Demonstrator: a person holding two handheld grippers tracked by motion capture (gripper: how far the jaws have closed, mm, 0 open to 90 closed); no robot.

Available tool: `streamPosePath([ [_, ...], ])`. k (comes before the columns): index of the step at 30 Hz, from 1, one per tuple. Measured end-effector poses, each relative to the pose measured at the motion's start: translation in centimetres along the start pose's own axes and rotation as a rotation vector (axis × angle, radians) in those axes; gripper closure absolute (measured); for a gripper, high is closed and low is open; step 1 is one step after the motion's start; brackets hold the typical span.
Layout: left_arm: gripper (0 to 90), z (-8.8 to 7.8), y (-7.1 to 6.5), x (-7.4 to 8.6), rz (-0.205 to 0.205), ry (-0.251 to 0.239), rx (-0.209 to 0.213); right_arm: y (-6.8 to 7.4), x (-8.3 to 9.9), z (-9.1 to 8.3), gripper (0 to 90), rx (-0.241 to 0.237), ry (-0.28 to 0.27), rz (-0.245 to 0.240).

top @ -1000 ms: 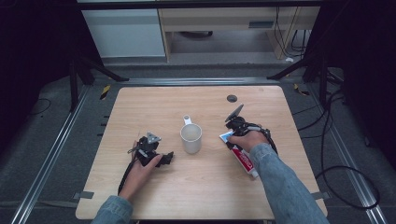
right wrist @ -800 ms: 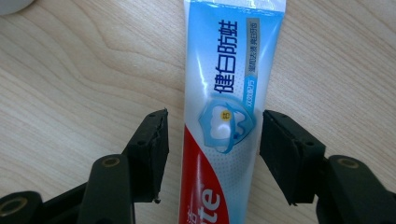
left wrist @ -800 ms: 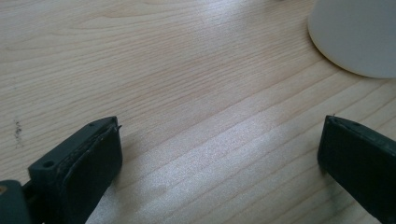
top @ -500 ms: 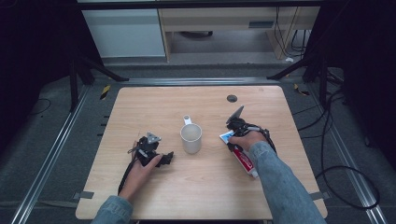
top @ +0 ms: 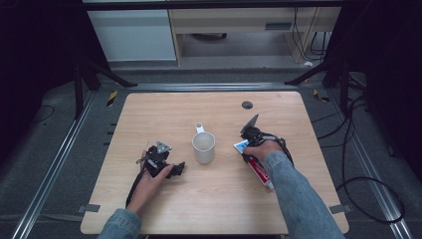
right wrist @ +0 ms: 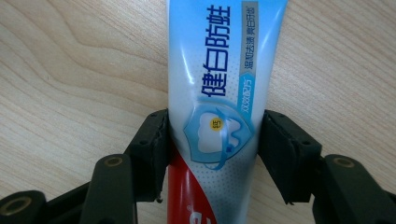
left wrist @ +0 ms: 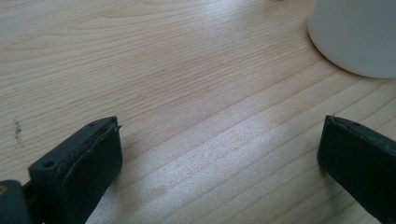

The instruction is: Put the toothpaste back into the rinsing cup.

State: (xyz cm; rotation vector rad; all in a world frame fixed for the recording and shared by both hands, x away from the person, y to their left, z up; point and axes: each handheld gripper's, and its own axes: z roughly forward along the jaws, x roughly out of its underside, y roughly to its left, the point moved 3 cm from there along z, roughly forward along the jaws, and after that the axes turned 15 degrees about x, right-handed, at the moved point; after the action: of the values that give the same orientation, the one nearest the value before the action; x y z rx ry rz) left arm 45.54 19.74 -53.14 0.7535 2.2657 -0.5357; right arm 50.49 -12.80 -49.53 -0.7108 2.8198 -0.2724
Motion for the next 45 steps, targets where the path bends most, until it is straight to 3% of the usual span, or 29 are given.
streamPosePath([
  [15, 0.0, 0.0, 0.0, 0.0, -0.001, -0.001, 0.001, 0.3, -0.1, 0.0, 50.5, 0.000, 0.005, -0.025],
  [26, 0.0, 0.0, 0.0, 0.0, -0.001, 0.000, 0.001, -0.1, 0.1, -0.7, 68.7, -0.012, -0.011, -0.039],
  [33, 0.0, 0.0, 0.0, 0.0, -0.001, 0.000, 0.001, -0.4, 0.2, -1.0, 72.1, -0.018, -0.038, -0.056],
  [45, 0.0, 0.0, 0.0, 0.0, -0.001, 0.000, 0.000, -1.2, 0.0, -2.2, 73.0, -0.035, -0.067, -0.023],
])
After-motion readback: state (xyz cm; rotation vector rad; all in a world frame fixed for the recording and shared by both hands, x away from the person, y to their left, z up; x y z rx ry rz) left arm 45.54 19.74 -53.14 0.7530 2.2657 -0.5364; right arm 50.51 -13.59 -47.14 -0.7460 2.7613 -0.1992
